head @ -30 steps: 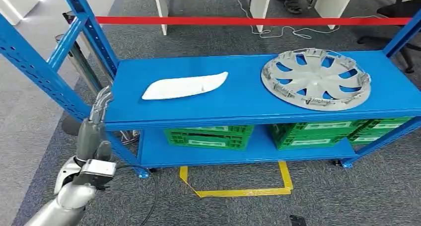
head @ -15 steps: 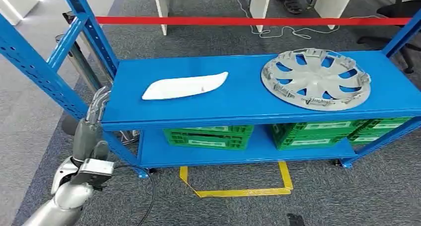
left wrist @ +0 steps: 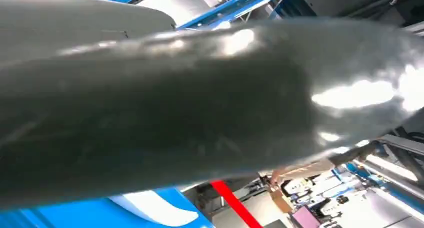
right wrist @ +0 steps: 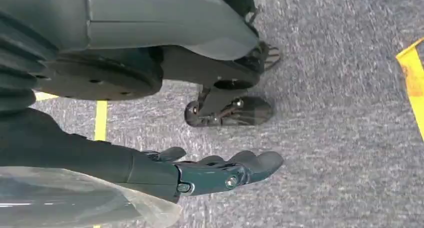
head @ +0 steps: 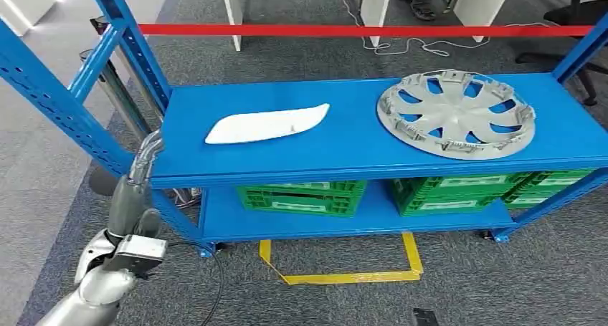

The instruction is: Take the parts from the cabinet and place them on the table.

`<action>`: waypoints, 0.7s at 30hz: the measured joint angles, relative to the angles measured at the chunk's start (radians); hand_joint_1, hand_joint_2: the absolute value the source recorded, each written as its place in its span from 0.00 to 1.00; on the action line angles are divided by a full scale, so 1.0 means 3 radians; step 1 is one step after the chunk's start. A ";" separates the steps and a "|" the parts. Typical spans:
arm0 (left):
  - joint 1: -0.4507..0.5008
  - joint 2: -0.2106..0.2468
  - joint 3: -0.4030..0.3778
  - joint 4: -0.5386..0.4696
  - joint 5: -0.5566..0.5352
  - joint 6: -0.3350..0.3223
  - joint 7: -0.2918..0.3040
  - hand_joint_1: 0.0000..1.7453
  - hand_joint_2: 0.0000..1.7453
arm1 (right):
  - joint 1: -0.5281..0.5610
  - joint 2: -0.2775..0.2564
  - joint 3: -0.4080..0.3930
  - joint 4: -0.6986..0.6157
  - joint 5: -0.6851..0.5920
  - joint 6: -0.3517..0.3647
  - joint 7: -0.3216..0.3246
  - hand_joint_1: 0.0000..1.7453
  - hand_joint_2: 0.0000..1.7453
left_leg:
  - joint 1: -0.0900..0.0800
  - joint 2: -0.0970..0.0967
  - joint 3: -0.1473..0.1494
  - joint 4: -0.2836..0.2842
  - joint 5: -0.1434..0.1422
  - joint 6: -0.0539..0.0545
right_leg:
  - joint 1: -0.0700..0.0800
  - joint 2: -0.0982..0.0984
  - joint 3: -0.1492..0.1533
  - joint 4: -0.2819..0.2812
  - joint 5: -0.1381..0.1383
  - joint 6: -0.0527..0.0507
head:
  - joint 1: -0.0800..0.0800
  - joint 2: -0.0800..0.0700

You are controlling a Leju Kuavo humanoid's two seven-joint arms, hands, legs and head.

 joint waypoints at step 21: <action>0.0060 -0.0008 0.0006 -0.0001 0.0018 -0.0042 -0.0064 0.00 0.00 | 0.0002 0.0000 -0.0052 0.0000 -0.0067 0.0125 -0.0076 0.00 0.00 | 0.0000 0.0000 0.0000 0.0000 0.0000 0.0000 | 0.0000 0.0000 -0.0001 0.0000 0.0000 0.0000 | 0.0000 0.0000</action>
